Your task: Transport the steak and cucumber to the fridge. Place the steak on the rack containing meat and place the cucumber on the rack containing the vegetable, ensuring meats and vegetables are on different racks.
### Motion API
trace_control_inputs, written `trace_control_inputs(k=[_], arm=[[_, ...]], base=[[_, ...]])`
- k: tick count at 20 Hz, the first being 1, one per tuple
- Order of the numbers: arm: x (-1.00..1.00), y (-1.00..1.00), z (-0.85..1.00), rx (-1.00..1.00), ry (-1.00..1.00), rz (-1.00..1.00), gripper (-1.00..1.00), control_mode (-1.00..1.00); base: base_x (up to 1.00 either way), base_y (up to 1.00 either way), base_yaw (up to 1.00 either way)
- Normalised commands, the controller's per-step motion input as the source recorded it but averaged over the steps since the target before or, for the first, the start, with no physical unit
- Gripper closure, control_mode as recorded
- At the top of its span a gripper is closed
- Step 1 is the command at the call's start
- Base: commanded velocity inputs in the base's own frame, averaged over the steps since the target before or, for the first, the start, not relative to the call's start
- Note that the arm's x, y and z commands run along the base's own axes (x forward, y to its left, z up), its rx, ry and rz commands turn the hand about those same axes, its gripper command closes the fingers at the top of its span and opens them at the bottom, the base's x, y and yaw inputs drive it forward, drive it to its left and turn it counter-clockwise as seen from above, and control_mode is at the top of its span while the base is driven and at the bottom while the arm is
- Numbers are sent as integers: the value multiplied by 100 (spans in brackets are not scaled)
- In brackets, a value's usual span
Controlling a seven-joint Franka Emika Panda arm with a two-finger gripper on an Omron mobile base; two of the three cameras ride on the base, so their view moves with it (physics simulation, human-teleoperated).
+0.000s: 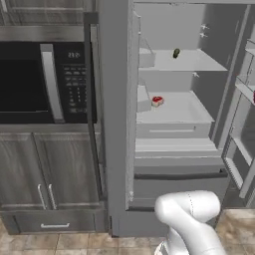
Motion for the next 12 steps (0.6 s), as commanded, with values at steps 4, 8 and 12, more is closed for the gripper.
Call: trace_control_inputs(k=[4, 8, 12], arm=[[0, 0, 0, 0, 0, 0, 100, 100], [0, 0, 0, 0, 0, 0, 100, 100], [0, 0, 0, 0, 0, 0, 100, 100]], base=[[19, -29, 0], [73, -11, 0], [57, -11, -4]])
